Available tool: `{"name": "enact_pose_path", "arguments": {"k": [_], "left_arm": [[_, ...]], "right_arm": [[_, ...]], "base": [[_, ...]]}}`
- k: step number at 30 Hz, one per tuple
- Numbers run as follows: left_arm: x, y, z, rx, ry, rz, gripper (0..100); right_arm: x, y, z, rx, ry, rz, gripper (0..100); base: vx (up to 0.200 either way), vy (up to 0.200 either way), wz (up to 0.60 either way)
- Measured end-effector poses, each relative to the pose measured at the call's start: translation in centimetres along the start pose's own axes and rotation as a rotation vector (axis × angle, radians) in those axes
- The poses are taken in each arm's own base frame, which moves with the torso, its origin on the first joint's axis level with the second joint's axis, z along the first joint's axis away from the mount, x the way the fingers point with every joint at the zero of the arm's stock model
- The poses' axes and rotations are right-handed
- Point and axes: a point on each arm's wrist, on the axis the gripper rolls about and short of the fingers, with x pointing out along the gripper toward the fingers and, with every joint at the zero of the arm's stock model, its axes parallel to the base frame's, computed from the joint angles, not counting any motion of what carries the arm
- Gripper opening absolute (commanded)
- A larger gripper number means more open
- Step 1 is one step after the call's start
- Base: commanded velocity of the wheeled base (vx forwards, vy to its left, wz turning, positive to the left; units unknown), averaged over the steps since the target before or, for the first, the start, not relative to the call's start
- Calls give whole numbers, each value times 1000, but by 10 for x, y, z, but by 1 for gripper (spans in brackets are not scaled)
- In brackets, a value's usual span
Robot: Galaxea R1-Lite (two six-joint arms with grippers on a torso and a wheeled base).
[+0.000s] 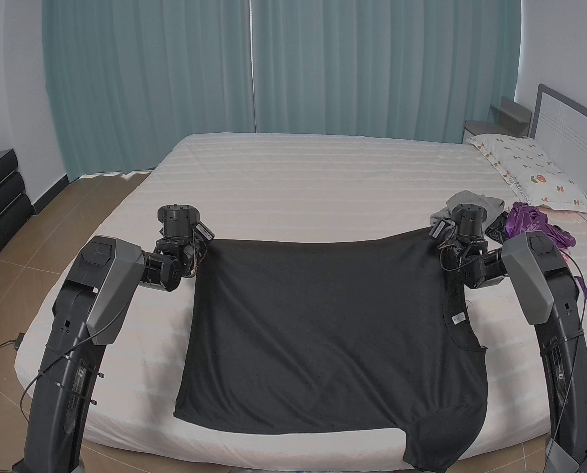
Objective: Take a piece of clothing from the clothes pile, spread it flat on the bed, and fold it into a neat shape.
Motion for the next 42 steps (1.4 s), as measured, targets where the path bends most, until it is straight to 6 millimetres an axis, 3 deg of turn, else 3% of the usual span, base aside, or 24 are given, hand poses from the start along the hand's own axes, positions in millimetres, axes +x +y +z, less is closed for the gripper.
{"name": "enact_pose_path", "arguments": {"k": [14, 15, 23, 31, 36, 42], "left_arm": [[9, 17, -24, 54, 61, 27, 0], [9, 18, -26, 59, 64, 28, 100], [10, 19, -36, 73, 77, 37, 100], [6, 24, -38, 76, 105, 73, 100], [-11, 31, -36, 74, 162, 116, 100], [-46, 32, -25, 69, 224, 142, 100]], "right_arm": [[8, -19, -43, -26, 76, -41, 0], [8, -20, -46, -30, 84, -44, 100], [8, -22, -59, -38, 111, -50, 100], [-2, -21, -46, -30, 122, -54, 100], [-28, -25, -41, -18, 208, -64, 100], [-77, -27, -24, 19, 322, -49, 100]], "base": [[0, 0, 0], [0, 0, 0], [0, 0, 0], [0, 0, 0], [0, 0, 0], [0, 0, 0]]}}
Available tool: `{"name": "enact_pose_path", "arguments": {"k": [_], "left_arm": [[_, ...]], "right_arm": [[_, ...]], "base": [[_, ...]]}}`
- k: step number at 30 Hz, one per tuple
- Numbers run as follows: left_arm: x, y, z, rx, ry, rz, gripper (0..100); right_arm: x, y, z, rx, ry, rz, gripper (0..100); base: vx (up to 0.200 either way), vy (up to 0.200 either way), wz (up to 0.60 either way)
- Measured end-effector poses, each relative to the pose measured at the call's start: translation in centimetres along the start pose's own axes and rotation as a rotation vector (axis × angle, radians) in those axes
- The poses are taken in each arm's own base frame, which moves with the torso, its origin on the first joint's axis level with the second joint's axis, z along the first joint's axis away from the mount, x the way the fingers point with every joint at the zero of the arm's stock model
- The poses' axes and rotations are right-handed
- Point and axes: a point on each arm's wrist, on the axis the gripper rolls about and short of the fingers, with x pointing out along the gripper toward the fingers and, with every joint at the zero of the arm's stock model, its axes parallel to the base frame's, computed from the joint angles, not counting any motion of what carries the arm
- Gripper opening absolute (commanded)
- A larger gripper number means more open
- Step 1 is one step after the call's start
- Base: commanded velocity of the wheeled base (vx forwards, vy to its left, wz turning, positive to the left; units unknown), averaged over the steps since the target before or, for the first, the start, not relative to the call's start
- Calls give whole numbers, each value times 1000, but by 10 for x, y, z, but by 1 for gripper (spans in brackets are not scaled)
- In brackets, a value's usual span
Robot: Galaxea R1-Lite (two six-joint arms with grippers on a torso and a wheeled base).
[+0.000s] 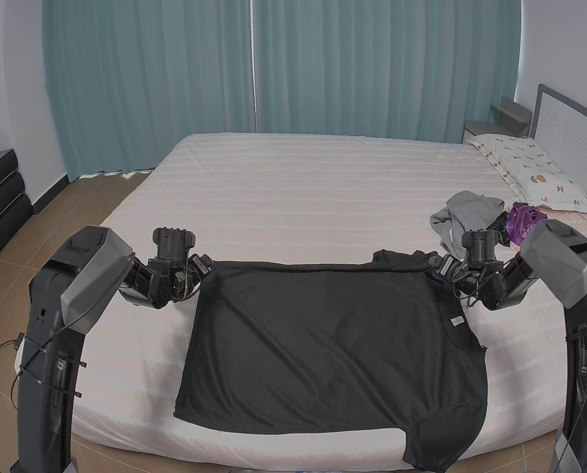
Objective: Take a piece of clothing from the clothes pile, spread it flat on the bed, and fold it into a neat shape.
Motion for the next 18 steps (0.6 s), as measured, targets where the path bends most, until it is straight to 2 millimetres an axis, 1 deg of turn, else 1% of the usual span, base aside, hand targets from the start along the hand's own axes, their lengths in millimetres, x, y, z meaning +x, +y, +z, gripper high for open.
{"name": "enact_pose_path", "arguments": {"k": [5, 8, 13, 18], "left_arm": [[-36, 0, -2, 10, 47, 5, 100], [-59, 4, -6, 17, 82, 12, 100], [-100, 21, -19, 28, 143, 36, 100], [-139, 42, -36, 35, 191, 47, 100]], "right_arm": [[-48, -10, -7, 21, 101, -1, 100], [-77, -16, -14, 44, 144, 12, 100], [-121, -29, -31, 84, 172, 48, 100], [-159, -40, -49, 122, 191, 96, 100]], "base": [[0, 0, 0], [0, 0, 0], [0, 0, 0], [0, 0, 0]]}}
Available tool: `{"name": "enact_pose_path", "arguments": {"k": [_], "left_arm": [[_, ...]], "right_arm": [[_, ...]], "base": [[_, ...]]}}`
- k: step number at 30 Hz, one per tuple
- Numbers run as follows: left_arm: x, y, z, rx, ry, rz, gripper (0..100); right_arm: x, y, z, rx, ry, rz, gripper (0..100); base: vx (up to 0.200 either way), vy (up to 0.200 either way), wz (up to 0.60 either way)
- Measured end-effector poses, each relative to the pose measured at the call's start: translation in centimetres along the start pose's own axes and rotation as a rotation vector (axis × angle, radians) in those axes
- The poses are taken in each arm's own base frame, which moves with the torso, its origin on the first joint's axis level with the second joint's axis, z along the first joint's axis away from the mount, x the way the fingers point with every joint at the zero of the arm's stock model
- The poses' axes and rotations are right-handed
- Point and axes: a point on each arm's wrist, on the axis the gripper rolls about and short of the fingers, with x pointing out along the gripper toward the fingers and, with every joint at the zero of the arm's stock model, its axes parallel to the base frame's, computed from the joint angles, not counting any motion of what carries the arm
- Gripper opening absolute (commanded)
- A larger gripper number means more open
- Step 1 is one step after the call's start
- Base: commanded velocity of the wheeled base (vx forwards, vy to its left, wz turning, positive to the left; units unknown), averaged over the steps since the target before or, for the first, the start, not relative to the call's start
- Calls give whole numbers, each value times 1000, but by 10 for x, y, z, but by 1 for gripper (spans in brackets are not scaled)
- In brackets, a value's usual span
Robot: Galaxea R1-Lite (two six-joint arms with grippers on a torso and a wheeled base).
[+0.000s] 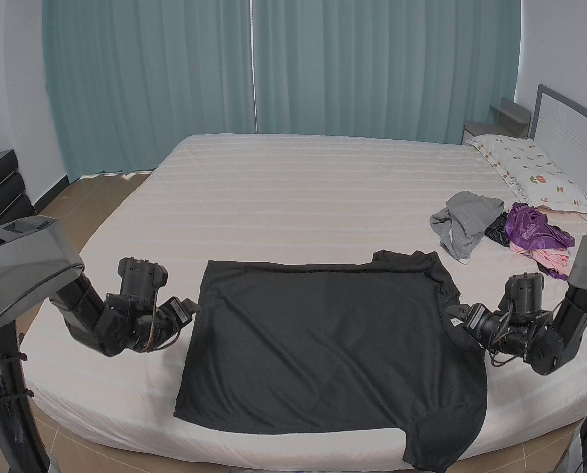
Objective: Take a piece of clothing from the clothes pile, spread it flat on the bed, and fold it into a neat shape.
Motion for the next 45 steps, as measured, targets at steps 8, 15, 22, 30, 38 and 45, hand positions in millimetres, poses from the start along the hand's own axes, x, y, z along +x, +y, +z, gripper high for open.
{"name": "enact_pose_path", "arguments": {"k": [8, 15, 22, 30, 38, 45], "left_arm": [[-54, 33, -44, -56, 66, -20, 100], [-75, 42, -59, -110, 126, -58, 100], [-78, 45, -63, -112, 167, -72, 100], [-78, 46, -63, -119, 194, -89, 100], [-78, 43, -64, -133, 197, -96, 100], [-81, 41, -65, -127, 195, -105, 100]], "right_arm": [[-53, -17, -35, 69, 41, 89, 100], [-62, -24, -50, 118, 106, 84, 100], [-55, -26, -56, 172, 117, 79, 100], [-50, -29, -61, 177, 138, 59, 100], [-49, -31, -63, 172, 146, 51, 100], [-48, -32, -64, 171, 138, 34, 100]], "base": [[-25, 0, 0], [-200, 0, 0], [-114, 0, 0], [0, -50, 0], [0, -200, 0], [0, -57, 0]]}}
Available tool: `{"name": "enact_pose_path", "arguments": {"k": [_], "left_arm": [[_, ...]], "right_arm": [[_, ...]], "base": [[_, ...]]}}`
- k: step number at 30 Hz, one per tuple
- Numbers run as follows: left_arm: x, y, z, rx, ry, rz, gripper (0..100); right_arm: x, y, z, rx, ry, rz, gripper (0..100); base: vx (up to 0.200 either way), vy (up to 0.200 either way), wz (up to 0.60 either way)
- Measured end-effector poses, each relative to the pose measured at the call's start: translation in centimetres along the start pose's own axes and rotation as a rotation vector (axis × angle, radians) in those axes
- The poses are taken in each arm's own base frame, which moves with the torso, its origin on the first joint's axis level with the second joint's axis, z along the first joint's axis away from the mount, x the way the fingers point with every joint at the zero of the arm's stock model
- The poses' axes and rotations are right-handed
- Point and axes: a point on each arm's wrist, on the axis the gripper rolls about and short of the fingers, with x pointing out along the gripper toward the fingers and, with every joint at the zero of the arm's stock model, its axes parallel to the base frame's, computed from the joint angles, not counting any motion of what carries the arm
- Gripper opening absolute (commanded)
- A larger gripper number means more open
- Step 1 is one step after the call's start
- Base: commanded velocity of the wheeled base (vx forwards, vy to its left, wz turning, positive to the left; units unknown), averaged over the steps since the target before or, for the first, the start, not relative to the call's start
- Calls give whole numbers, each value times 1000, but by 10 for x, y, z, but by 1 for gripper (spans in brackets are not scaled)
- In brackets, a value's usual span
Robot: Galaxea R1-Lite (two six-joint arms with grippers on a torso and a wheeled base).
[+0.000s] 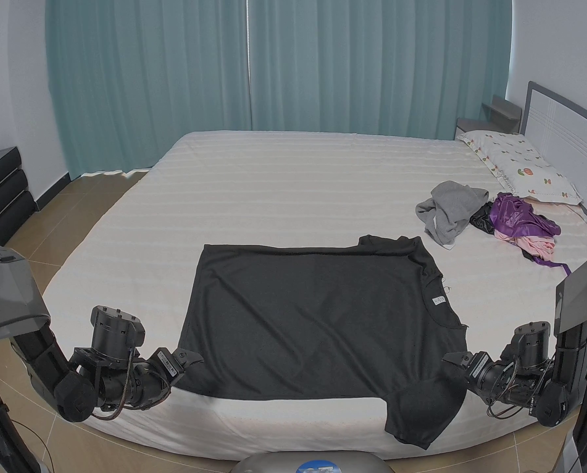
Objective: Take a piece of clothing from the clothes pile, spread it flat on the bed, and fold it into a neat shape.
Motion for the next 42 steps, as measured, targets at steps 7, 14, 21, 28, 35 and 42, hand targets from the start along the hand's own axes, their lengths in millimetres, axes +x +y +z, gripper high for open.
{"name": "enact_pose_path", "arguments": {"k": [7, 14, 21, 28, 35, 42], "left_arm": [[-2, 4, 8, -25, -4, -6, 100], [0, 17, 21, -16, 16, -2, 100], [10, 28, 22, 19, 22, 57, 100], [21, 29, 23, 47, -6, 103, 100], [33, 30, 22, 102, -19, 143, 100], [49, 28, 24, 137, -68, 193, 100]], "right_arm": [[0, -1, 0, 0, 3, -4, 100], [2, -2, 0, 3, 1, -10, 100], [3, -3, 0, 4, 1, -13, 100], [3, -4, -1, 5, 2, -17, 100], [3, -4, -1, 6, 2, -19, 100], [4, -5, 0, 6, 1, -20, 100]], "base": [[0, 0, 0], [0, 0, 0], [0, 0, 0], [0, 0, 0], [0, 0, 0], [0, 0, 0]]}}
